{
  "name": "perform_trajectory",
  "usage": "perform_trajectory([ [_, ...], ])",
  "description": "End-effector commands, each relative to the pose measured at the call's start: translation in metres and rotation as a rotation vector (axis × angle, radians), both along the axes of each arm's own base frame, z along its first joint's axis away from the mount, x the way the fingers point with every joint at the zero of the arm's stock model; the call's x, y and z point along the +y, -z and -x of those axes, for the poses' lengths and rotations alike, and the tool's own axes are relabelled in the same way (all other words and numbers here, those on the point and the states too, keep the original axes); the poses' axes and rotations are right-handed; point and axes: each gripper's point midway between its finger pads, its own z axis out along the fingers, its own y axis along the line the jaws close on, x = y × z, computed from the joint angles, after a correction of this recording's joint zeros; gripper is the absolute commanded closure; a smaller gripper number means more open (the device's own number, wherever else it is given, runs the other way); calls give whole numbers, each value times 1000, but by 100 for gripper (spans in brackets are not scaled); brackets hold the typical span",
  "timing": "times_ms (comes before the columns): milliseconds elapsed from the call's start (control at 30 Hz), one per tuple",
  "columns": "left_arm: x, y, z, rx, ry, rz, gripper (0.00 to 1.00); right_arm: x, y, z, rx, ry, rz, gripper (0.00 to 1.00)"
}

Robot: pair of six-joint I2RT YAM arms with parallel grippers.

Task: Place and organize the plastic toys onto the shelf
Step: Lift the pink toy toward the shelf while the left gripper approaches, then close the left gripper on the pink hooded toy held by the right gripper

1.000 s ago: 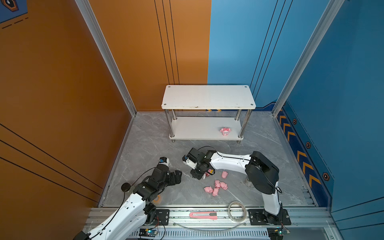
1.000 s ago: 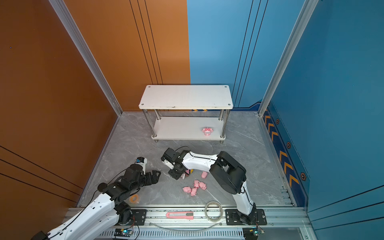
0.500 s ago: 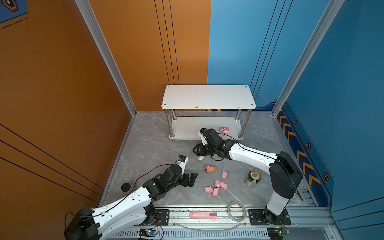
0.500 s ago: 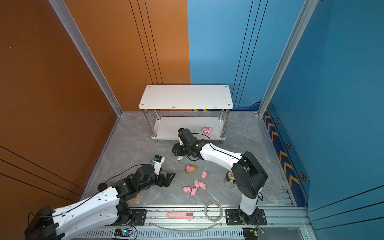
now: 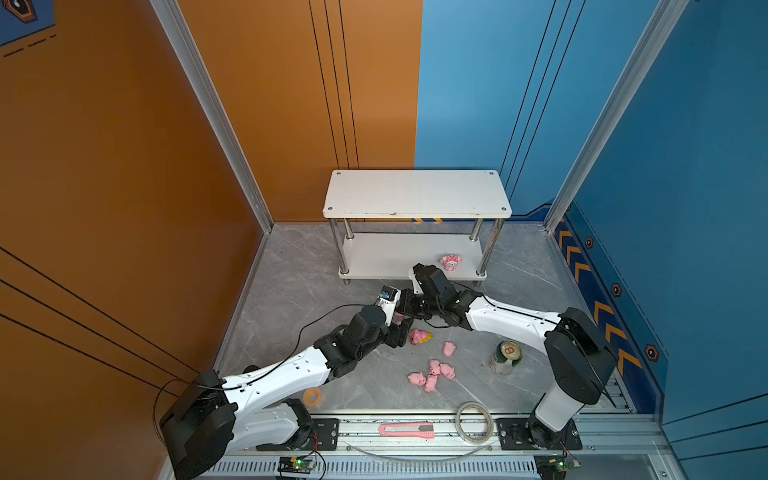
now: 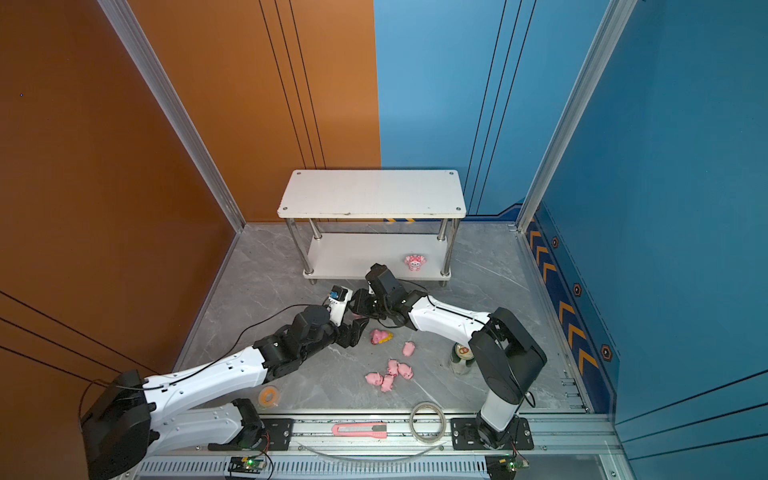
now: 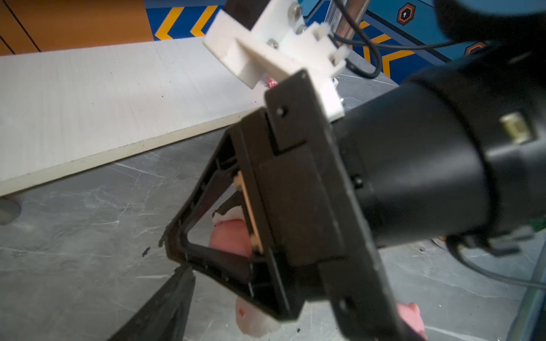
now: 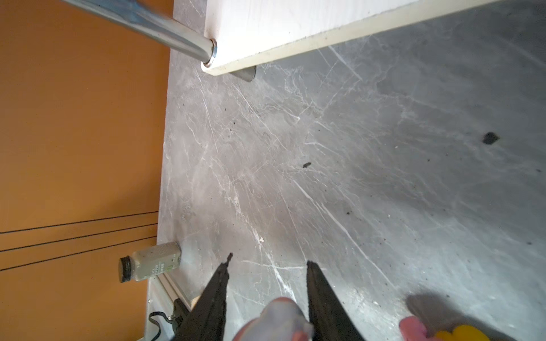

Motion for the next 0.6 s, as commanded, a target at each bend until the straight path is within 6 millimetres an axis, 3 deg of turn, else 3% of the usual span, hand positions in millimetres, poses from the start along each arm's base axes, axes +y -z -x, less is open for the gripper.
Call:
perform_trajectory([
  [0,-2,-11,-8,-44,-17,-9,22,3,-27,-1,-14,21,-90,79],
  [100,-2,-10,-8,-45,-16,-28,17,2,-32,-2,-9,31,-106,79],
  [200,-2,-9,-10,-47,-13,-48,21,3,-37,-2,-7,37,-123,79],
  [267,-4,-10,-13,-57,-12,-64,28,3,-41,-1,-9,37,-132,79],
  [500,-4,-21,-23,-81,-3,-75,70,1,-48,4,-17,31,-124,79],
  [567,-2,-23,-25,-80,-1,-67,76,-2,-49,5,-23,31,-111,79],
])
